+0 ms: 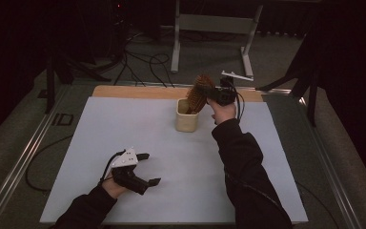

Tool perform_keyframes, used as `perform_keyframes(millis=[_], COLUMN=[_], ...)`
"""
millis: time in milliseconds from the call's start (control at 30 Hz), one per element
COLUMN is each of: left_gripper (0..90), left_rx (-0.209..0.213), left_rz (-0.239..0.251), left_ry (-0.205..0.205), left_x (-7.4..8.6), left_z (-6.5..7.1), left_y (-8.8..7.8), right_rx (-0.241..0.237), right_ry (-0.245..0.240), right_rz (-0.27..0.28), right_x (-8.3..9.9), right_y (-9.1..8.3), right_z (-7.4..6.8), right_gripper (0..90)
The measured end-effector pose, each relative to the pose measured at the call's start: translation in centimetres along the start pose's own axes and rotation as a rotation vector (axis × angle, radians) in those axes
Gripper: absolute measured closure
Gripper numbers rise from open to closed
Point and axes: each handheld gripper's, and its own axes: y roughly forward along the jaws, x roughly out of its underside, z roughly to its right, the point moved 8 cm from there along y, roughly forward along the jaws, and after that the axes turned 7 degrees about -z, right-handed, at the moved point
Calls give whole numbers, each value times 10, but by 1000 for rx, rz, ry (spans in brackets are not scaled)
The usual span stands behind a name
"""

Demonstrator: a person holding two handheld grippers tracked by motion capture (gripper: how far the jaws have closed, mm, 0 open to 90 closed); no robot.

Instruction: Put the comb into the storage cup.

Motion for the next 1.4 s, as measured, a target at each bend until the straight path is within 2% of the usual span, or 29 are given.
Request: perform_keyframes(millis=[200,500,667,700,767,933,1100,1400], left_gripper=[0,0,0,0,0,0,0,0], left_rx=[3,5,2,2,1,0,3,3], left_rz=[-6,-4,-2,-2,1,-1,2,4], left_ry=[-1,-2,-5,-5,-4,-3,-3,-4], left_x=[1,1,1,1,0,0,0,0], left_z=[0,0,-1,-1,-1,-1,0,0], left_y=[1,0,0,0,0,0,0,0], right_rx=[1,29,5,5,-18,-7,0,-14], right_ry=[-13,-56,-51,-51,-58,-92,-122,-176], right_rz=[-9,-25,-13,-13,-23,-36,-66,-68], right_x=[0,0,-1,-1,0,2,8,11], right_y=[1,2,0,0,-2,-5,-8,-16], right_z=[1,2,2,2,1,4,7,6], right_gripper=[471,411,262,262,206,140,108,102])
